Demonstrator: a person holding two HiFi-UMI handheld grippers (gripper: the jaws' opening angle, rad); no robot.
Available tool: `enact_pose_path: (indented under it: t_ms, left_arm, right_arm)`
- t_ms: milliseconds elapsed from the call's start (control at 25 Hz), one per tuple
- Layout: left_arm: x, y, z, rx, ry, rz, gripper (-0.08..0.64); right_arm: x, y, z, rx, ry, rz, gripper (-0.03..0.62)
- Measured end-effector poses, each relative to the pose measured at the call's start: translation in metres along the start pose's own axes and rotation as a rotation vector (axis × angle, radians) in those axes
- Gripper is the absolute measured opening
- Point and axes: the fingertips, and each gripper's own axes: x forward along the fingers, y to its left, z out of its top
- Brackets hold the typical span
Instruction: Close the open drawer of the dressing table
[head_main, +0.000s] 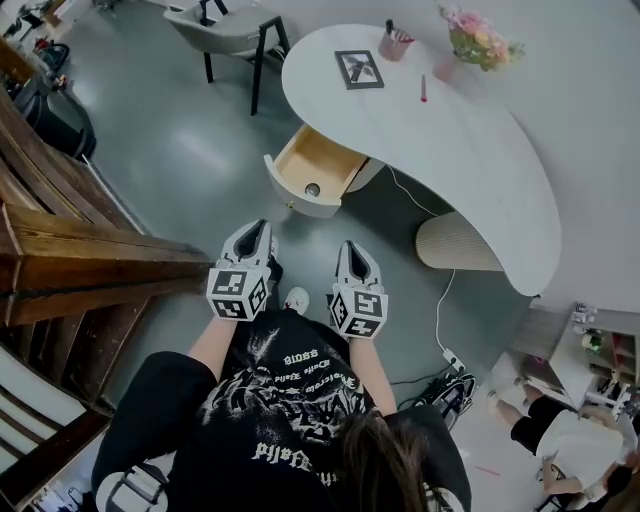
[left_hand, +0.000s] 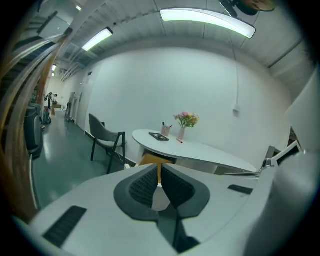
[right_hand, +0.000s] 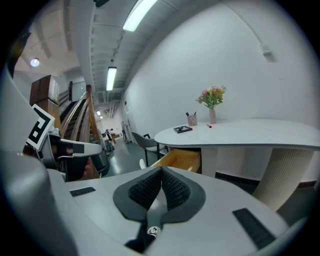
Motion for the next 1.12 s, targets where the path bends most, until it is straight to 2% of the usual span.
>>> enact_pose_path:
  t_ms: [440,680,880,1120]
  left_arm:
    - [0.045,0.022,0.000,0.165,0.086,-0.082,0.032]
    - [0.069,0.050,-0.003,0.146,0.141,-0.116,0.032]
    - [0.097,0.066,-0.001,0.225,0.193,-0.188,0.032]
    - [0.114,0.090,-0.006,0.239,0.244,-0.231,0.032]
  right_arm:
    - [0.036,-0.013,0.022,0.020,0.002,-0.105,0.026]
    - [0.065,-0.007,0.030,0.038,0.016,-0.159,0.026]
    - [0.091,-0.002,0.038,0.046,0.034,-0.202,0.026]
    - [0.117,0.003,0.040,0.044,0.074,-0.239,0.026]
